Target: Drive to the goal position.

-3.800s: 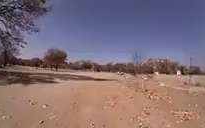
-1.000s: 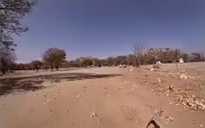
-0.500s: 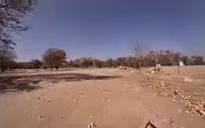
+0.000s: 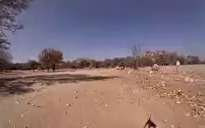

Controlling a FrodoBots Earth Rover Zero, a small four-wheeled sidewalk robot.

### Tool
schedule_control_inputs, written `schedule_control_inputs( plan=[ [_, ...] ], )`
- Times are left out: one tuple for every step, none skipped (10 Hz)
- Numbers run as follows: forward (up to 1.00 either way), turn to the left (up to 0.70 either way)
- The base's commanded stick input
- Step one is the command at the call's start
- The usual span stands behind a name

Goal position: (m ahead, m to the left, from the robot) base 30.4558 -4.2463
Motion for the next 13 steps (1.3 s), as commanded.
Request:
schedule_control_inputs(
  plan=[
    [0.5, 0.0],
    [0.5, 0.0],
    [0.5, 0.0],
    [0.5, 0.0],
    [0.5, 0.0],
    [0.5, 0.0],
    [0.5, 0.0],
    [0.5, 0.0],
    [0.5, 0.0],
    [0.5, 0.0],
    [0.5, 0.0],
    [0.5, 0.0],
    [0.5, 0.0]
  ],
)
